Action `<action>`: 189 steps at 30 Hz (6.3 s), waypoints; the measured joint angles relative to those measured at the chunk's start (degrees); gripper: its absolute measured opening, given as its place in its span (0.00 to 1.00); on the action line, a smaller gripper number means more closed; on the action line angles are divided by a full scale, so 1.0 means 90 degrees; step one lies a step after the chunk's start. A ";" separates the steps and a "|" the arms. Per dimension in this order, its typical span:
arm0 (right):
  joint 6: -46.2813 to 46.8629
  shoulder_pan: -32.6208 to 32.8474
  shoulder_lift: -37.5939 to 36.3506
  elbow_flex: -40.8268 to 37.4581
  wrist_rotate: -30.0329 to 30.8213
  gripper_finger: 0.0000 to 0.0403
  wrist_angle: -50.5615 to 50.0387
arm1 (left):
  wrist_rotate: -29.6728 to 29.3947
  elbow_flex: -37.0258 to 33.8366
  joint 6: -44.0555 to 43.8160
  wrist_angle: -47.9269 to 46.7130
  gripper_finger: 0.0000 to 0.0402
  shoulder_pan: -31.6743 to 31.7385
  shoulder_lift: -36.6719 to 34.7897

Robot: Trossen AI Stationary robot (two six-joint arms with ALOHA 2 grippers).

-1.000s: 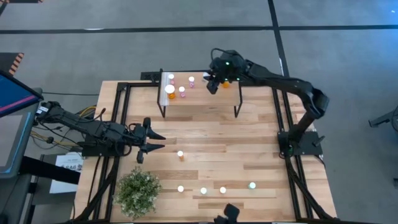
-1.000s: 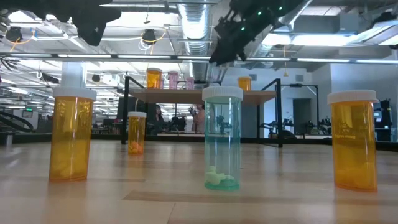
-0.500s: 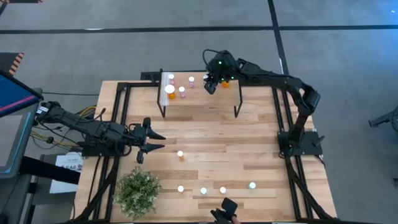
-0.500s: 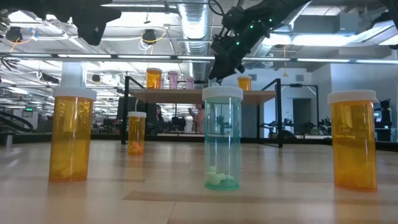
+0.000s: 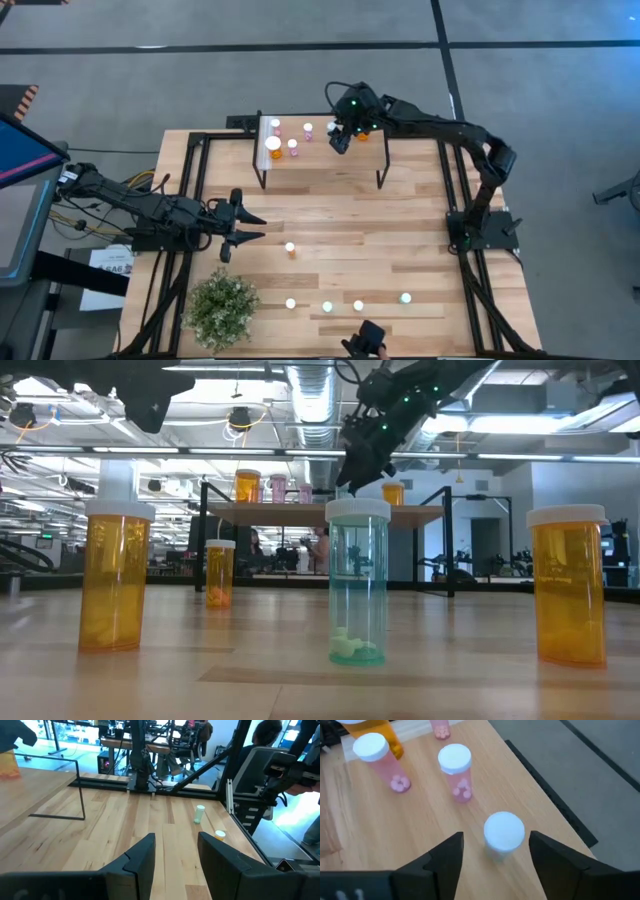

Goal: Pick and place medicine bottles onto shelf by color
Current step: Put the small orange pill bottle on the shelf

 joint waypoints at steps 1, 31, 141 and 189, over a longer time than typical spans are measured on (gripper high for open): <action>0.0001 0.0000 -0.0005 0.0000 0.0006 0.62 -0.0031 | -0.0002 -0.0002 -0.0002 0.0000 0.34 0.0000 0.0000; 0.1202 0.3262 -0.3466 -0.2632 0.1069 0.63 -0.0566 | 0.0024 -0.0002 -0.0230 -0.0022 0.34 0.0000 0.0000; 0.1402 0.4331 0.1975 -0.0977 0.0256 0.31 0.3163 | -0.0939 0.0022 0.0139 -0.0279 0.59 -0.1025 0.0194; 0.0882 0.0194 -0.2828 -0.3174 0.0154 0.31 0.0948 | -0.0935 0.0019 0.0139 -0.0131 0.59 -0.1024 0.0197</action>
